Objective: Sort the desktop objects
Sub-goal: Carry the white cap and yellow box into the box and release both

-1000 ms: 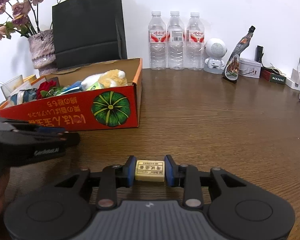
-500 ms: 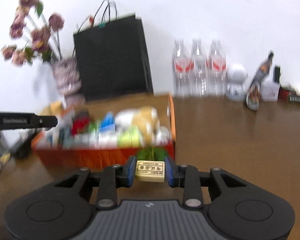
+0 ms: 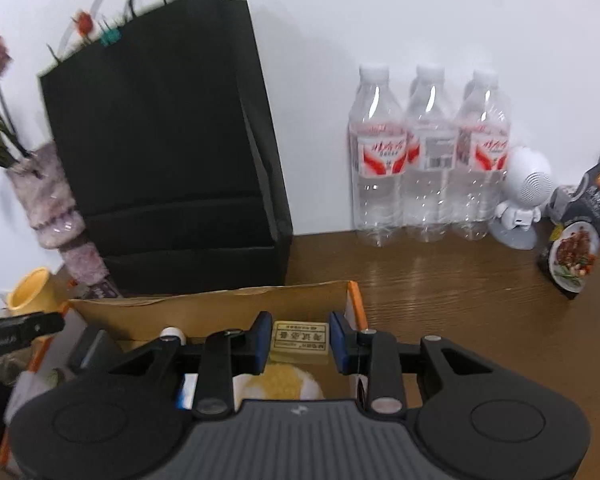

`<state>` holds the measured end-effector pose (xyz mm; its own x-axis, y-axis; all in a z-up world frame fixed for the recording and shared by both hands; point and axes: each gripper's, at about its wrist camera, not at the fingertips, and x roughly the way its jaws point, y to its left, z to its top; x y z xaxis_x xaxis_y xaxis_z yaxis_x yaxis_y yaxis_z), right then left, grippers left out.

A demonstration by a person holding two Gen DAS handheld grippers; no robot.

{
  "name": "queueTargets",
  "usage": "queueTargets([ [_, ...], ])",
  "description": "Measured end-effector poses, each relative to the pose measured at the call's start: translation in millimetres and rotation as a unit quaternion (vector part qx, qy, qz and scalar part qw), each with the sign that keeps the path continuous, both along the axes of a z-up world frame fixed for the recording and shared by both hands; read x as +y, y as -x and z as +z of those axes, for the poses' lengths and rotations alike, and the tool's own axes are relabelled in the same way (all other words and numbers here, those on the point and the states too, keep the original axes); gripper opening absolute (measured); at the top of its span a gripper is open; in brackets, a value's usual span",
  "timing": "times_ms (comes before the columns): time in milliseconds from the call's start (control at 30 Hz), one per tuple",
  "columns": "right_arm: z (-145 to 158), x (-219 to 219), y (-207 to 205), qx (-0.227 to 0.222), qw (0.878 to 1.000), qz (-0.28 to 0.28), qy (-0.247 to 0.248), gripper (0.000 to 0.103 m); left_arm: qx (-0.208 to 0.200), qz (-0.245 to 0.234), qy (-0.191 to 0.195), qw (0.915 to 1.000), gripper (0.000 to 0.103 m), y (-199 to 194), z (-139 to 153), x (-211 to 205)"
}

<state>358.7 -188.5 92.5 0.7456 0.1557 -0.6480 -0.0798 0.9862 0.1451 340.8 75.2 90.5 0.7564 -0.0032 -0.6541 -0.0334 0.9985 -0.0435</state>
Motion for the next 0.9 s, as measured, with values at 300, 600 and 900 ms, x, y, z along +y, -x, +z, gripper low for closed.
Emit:
queueTargets([
  [300, -28, 13, -34, 0.059, 0.998, 0.017, 0.008, 0.078, 0.000, 0.022, 0.006, 0.9997, 0.043, -13, -9, 9],
  [600, -1, 7, -11, 0.092, 0.995, 0.025, 0.017, 0.079, 0.009, 0.013, -0.013, 0.9998, 0.085, 15, 14, -7],
  [900, 35, 15, 50, 0.137, 0.987, 0.062, 0.052, 0.084, 0.101, -0.021, -0.015, 0.9946, 0.103, 74, 44, -26],
])
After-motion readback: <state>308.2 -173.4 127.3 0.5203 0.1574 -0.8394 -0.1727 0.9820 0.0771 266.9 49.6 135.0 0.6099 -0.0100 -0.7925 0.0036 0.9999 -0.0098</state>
